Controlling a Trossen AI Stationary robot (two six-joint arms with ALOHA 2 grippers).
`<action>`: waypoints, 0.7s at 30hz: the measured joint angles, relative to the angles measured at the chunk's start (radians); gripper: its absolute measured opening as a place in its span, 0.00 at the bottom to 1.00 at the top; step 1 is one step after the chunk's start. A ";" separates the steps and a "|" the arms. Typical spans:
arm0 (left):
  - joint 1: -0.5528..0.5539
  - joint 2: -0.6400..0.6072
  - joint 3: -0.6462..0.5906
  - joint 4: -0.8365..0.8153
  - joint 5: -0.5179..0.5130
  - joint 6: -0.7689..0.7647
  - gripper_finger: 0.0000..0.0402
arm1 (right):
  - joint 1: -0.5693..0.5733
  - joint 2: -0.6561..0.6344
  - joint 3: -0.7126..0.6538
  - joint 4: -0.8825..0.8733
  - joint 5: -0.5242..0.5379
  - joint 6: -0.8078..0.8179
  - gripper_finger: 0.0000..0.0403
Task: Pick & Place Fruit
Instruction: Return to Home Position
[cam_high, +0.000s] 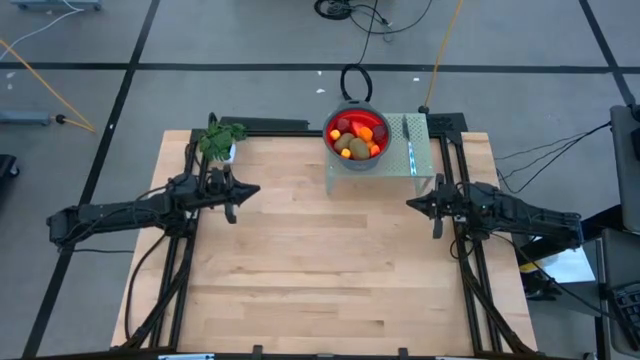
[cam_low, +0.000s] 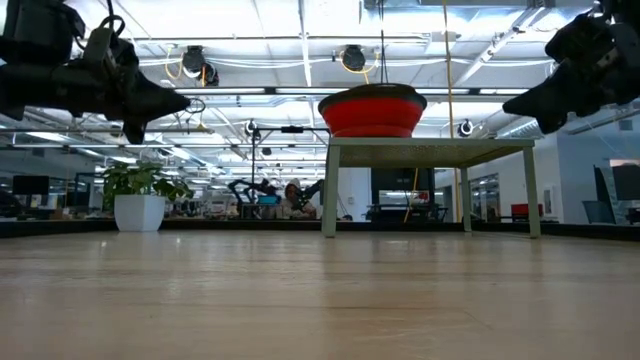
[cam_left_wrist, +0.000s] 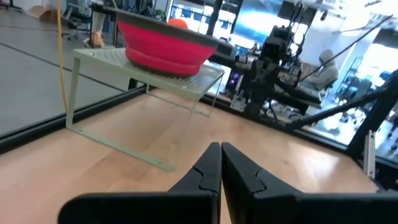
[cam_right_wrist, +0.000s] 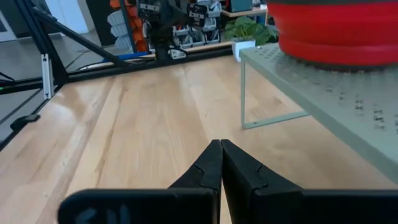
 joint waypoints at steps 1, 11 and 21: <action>0.000 0.000 0.000 -0.007 0.000 0.010 0.02 | 0.000 -0.007 -0.002 0.000 0.000 -0.008 0.00; 0.101 -0.033 0.000 -0.030 0.125 0.038 0.01 | 0.000 -0.034 0.010 -0.091 0.005 -0.013 0.00; 0.185 -0.096 0.000 -0.114 0.203 0.013 0.00 | -0.001 -0.033 0.010 -0.087 0.009 -0.038 0.00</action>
